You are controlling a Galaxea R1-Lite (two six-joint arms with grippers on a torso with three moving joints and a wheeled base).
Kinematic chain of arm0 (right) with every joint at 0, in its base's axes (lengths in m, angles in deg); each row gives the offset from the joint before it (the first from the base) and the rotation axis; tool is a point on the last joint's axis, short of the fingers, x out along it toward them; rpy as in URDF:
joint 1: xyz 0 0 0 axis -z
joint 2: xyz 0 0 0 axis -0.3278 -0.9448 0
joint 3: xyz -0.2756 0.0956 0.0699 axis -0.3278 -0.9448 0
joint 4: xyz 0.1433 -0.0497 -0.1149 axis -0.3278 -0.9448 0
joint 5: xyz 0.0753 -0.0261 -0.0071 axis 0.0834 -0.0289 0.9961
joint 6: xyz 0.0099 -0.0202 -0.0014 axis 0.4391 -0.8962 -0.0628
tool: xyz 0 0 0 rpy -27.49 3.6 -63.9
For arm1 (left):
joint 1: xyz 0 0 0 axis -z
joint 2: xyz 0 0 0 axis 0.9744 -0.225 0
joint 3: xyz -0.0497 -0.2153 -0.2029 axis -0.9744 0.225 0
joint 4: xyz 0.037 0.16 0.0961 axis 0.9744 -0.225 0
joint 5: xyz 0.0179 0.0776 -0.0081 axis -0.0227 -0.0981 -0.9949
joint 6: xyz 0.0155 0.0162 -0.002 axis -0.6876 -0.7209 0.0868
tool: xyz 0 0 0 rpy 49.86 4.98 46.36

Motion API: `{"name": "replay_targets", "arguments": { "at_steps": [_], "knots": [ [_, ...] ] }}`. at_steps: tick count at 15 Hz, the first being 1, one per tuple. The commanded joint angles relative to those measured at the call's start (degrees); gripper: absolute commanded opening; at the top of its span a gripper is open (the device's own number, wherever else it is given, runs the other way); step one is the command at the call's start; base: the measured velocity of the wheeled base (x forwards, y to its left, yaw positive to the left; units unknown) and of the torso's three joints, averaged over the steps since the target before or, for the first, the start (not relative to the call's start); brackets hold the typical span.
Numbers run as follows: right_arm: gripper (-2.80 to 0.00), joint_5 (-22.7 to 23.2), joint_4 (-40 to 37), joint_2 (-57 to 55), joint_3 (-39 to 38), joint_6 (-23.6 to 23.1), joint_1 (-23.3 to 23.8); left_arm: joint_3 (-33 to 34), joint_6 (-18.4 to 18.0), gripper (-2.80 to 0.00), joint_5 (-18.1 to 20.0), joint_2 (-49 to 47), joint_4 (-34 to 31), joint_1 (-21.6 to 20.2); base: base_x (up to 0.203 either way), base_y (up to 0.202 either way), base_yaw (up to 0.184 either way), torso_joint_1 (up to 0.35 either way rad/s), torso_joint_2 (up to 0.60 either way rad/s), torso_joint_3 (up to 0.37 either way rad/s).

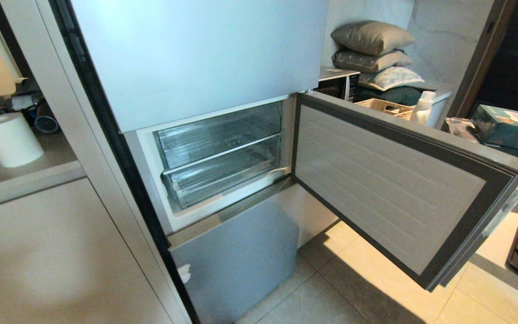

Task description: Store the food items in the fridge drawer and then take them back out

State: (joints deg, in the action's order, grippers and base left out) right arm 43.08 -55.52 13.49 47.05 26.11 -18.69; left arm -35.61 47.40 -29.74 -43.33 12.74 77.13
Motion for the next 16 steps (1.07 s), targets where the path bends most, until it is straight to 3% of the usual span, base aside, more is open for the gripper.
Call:
{"name": "replay_targets", "arguments": {
  "at_steps": [1, 5, 9, 13, 16],
  "knots": [
    [-2.80, -0.01, -0.02, -0.02, 0.00, 0.00, 0.00, 0.11, -2.12, -2.80, 0.17, 0.78, -0.20, -0.05, 0.000, 0.000, 0.000, 0.000, 0.00, 0.000],
    [-2.80, -0.10, -0.02, -0.03, 0.00, 0.27, 0.00, 0.11, -0.37, -2.80, 0.27, 0.78, -0.09, -0.05, 0.000, 0.000, 0.000, 0.000, 0.00, 0.000],
    [-2.80, -0.10, -0.02, -0.02, 0.00, 0.27, 0.00, 0.11, 5.23, -2.80, -0.69, 0.78, 0.26, -0.05, 0.000, 0.000, 0.000, 0.000, 0.00, 0.000],
    [-2.80, -0.10, -0.02, -0.06, 0.00, 0.27, 0.00, 0.11, 5.23, -2.80, -0.69, 0.78, 0.26, -0.05, 0.000, 0.000, 0.000, 0.000, 0.00, 0.000],
    [-2.80, -0.10, -0.02, -0.11, 0.00, 0.27, 0.00, 0.11, 5.23, -2.80, -0.69, 0.78, 0.26, -0.05, 0.003, -0.009, 0.135, 0.002, 0.01, 0.004]
  ]
}}
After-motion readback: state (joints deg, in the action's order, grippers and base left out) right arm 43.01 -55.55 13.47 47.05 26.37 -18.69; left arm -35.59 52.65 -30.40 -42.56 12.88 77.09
